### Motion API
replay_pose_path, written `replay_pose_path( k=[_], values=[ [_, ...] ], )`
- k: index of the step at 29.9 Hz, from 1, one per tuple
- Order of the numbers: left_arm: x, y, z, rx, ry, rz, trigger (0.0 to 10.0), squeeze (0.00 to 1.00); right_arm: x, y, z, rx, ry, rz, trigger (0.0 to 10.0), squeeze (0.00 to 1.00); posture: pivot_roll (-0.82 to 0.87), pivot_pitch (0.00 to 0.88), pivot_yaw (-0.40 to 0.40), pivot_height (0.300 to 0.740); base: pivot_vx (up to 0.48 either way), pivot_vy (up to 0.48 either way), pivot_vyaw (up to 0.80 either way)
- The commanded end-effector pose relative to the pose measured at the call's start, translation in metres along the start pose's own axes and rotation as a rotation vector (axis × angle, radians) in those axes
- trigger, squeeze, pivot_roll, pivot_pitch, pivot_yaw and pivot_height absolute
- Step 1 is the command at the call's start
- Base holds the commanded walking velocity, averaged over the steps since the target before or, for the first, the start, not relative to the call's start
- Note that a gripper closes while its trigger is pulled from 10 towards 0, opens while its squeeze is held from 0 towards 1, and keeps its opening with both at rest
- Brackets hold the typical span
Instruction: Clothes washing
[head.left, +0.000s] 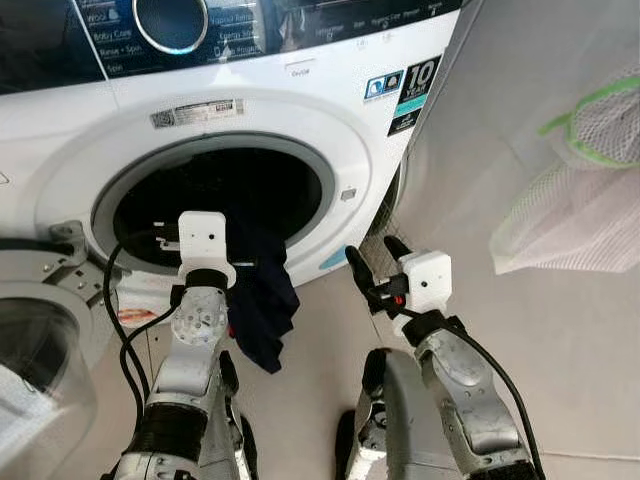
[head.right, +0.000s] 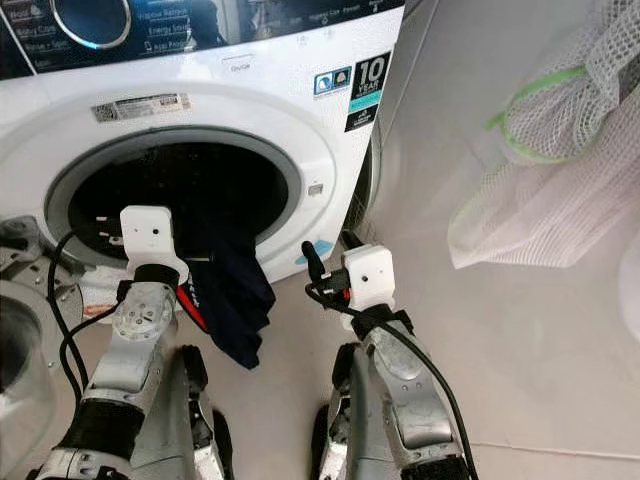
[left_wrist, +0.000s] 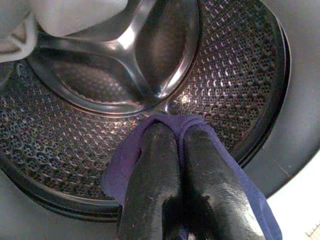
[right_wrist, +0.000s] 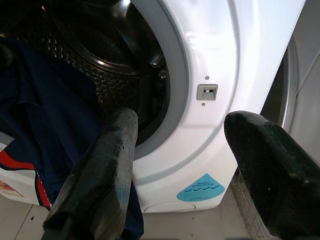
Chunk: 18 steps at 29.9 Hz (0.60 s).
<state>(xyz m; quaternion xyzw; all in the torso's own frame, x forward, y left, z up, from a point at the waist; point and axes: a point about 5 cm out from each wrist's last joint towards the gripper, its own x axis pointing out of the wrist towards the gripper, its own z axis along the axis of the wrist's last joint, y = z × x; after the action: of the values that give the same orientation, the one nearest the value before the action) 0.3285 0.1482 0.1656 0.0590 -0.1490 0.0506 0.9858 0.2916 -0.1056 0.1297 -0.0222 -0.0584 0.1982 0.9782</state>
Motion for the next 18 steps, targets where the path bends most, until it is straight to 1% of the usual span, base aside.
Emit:
replay_pose_path(
  k=[1, 4, 5, 6, 10, 12, 14, 16, 18],
  values=[
    [-0.002, -0.001, 0.003, 0.007, -0.022, -0.004, 10.0, 0.0, -0.004, -0.002, -0.002, 0.004, 0.002, -0.008, 10.0, 0.0, 0.09, 0.284, -0.082, 0.511, 0.0, 0.0, 0.0],
    [0.001, 0.002, 0.005, 0.015, -0.029, 0.007, 10.0, 0.0, -0.004, -0.002, -0.002, 0.005, 0.003, -0.008, 10.0, 0.0, 0.09, 0.283, -0.081, 0.511, 0.0, 0.0, 0.0],
    [0.006, 0.006, 0.006, 0.027, -0.022, 0.019, 10.0, 0.0, -0.004, -0.002, -0.002, 0.005, 0.004, -0.006, 10.0, 0.0, 0.09, 0.283, -0.081, 0.511, 0.0, 0.0, 0.0],
    [0.007, 0.007, 0.006, 0.031, -0.017, 0.023, 10.0, 0.0, -0.004, -0.002, -0.002, 0.005, 0.005, -0.006, 10.0, 0.0, 0.09, 0.283, -0.081, 0.511, 0.0, 0.0, 0.0],
    [0.013, 0.012, 0.0, -0.093, 0.055, 0.046, 10.0, 0.0, -0.004, -0.001, -0.003, 0.006, 0.006, -0.003, 10.0, 0.0, 0.09, 0.283, -0.081, 0.511, 0.0, 0.0, 0.0],
    [0.015, 0.016, -0.004, -0.106, 0.084, 0.054, 10.0, 0.0, -0.004, 0.0, -0.003, 0.007, 0.006, -0.001, 10.0, 0.0, 0.1, 0.287, -0.08, 0.511, 0.0, 0.0, 0.0],
    [0.018, 0.019, -0.017, -0.093, 0.174, 0.039, 10.0, 0.0, -0.004, 0.0, -0.003, 0.007, 0.008, 0.003, 10.0, 0.0, 0.1, 0.289, -0.081, 0.511, 0.0, 0.0, 0.0],
    [0.019, 0.02, -0.019, -0.086, 0.182, 0.037, 10.0, 0.0, -0.004, 0.001, -0.003, 0.006, 0.009, 0.005, 10.0, 0.0, 0.1, 0.289, -0.081, 0.511, 0.0, 0.0, 0.0],
    [0.021, 0.02, -0.022, -0.102, 0.21, 0.016, 10.0, 0.0, -0.004, 0.001, -0.003, 0.006, 0.01, 0.005, 10.0, 0.0, 0.1, 0.293, -0.082, 0.511, 0.0, 0.0, 0.0]
  ],
)
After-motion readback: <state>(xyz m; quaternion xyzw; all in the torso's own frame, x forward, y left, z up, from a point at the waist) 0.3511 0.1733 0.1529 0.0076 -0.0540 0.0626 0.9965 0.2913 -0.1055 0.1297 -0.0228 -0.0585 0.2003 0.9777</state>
